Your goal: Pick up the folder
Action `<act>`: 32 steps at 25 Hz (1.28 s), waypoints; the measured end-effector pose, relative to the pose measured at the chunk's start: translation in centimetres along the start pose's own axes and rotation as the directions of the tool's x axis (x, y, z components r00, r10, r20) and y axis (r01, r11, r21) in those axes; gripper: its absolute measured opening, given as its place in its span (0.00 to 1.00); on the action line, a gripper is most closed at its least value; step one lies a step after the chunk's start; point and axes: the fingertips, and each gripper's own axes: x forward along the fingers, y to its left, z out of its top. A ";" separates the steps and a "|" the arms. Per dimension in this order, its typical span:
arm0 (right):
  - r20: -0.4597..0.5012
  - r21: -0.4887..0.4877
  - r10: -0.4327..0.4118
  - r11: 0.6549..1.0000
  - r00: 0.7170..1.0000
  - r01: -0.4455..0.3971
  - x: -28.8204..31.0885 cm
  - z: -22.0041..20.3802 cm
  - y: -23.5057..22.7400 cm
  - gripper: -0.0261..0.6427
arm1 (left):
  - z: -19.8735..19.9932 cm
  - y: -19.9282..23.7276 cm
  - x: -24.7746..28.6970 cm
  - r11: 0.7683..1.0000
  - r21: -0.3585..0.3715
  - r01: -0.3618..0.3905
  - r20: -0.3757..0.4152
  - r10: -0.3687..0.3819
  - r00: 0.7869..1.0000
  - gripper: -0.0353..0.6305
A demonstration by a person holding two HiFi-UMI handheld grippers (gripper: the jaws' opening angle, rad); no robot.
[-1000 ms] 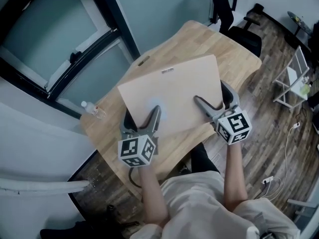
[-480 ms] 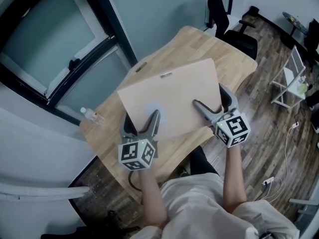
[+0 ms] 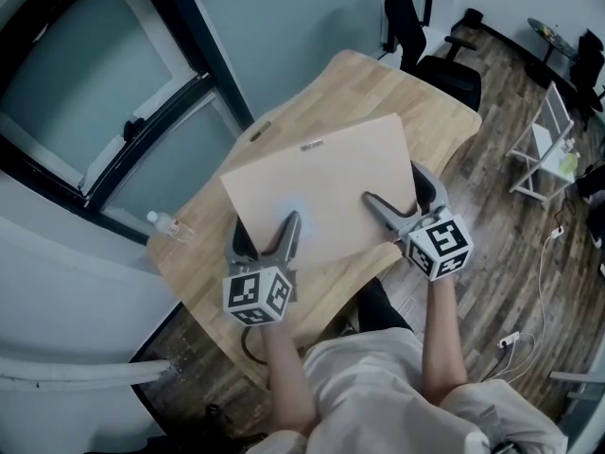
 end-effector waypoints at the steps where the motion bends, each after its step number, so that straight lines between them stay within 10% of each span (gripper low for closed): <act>1: -0.005 0.005 0.000 1.000 1.000 0.000 0.0 -0.1 0.0 0.68 | -0.1 0.0 0.0 1.000 0.003 -0.001 -0.002 0.001 1.000 0.74; 32: -0.004 0.031 -0.004 1.000 1.000 0.004 0.9 -0.6 -0.5 0.68 | -0.2 0.7 1.4 1.000 0.012 0.011 -0.008 -0.011 1.000 0.74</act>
